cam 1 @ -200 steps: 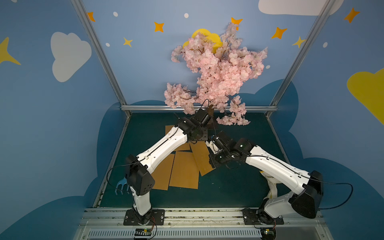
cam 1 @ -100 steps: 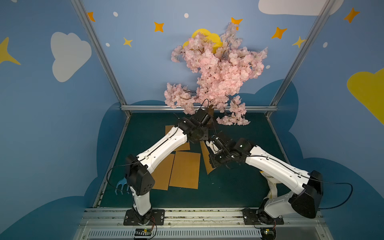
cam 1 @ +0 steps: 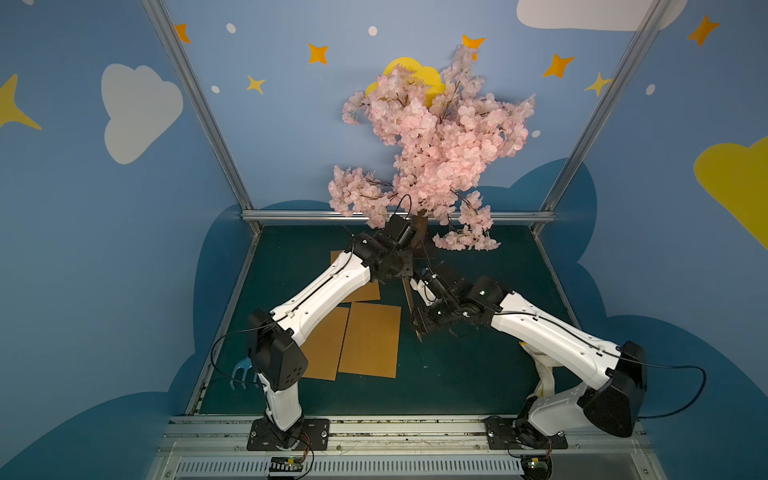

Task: Open the file bag
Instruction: Pick up the file bag from the center of the board.

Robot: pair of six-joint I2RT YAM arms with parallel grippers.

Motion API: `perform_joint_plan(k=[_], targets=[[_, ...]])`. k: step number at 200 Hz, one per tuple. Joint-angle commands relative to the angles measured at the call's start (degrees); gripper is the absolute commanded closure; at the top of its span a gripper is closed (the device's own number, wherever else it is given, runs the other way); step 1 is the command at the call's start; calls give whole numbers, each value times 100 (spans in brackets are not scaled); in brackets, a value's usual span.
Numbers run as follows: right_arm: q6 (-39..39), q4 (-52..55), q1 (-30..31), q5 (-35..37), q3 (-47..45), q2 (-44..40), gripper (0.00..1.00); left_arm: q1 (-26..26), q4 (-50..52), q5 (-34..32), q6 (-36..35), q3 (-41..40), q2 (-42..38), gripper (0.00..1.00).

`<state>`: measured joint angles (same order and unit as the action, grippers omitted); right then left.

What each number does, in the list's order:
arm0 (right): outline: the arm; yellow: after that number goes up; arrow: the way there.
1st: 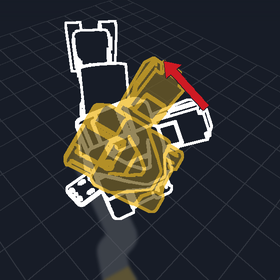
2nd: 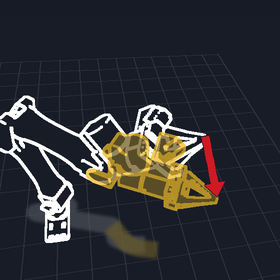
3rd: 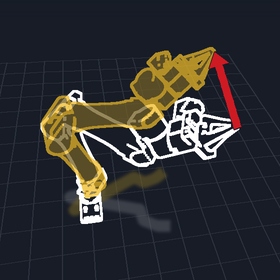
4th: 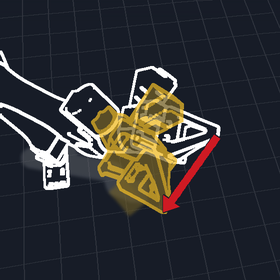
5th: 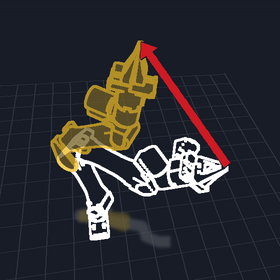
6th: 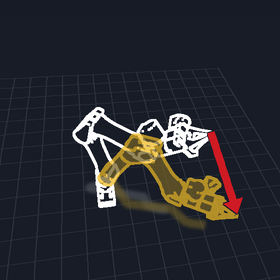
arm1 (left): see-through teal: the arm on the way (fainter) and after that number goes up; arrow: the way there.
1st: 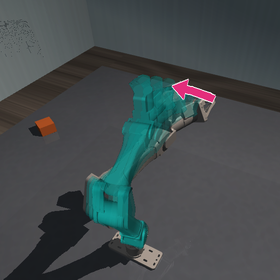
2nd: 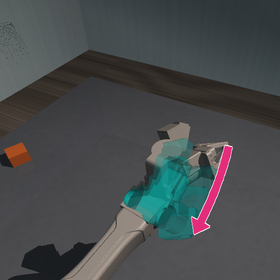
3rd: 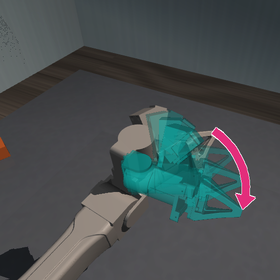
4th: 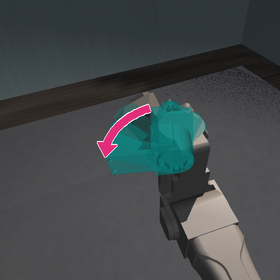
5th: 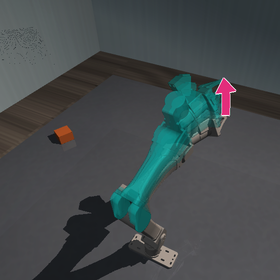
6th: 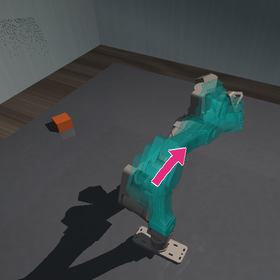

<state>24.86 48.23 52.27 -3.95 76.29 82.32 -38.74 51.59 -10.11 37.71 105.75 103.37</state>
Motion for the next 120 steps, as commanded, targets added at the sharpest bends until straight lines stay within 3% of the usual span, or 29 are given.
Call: perform_joint_plan(k=[1, 15, 35, 66, 87, 120], targets=[[181, -160, 51, 150, -137, -539, 41, 123, -292, 30, -84, -248, -327, 97], [389, -186, 14, 520, -376, -908, 39, 201, -740, 282, -77, -679, -588, 97], [72, -780, -232, 569, -1001, -1558, 32, 320, -1651, 811, -41, -1497, -1108, 98], [47, -1028, -1313, -290, -1433, -2033, 34, 628, -3325, 1789, 321, -2896, -1931, 98], [-74, -1250, -1729, -939, -1494, -1887, 34, 868, -4797, 2733, 817, -3851, -2335, 98], [-75, -1882, -2324, -1910, -1638, -1484, 31, 1092, -6717, 3627, 1662, -4876, -2521, 98]])
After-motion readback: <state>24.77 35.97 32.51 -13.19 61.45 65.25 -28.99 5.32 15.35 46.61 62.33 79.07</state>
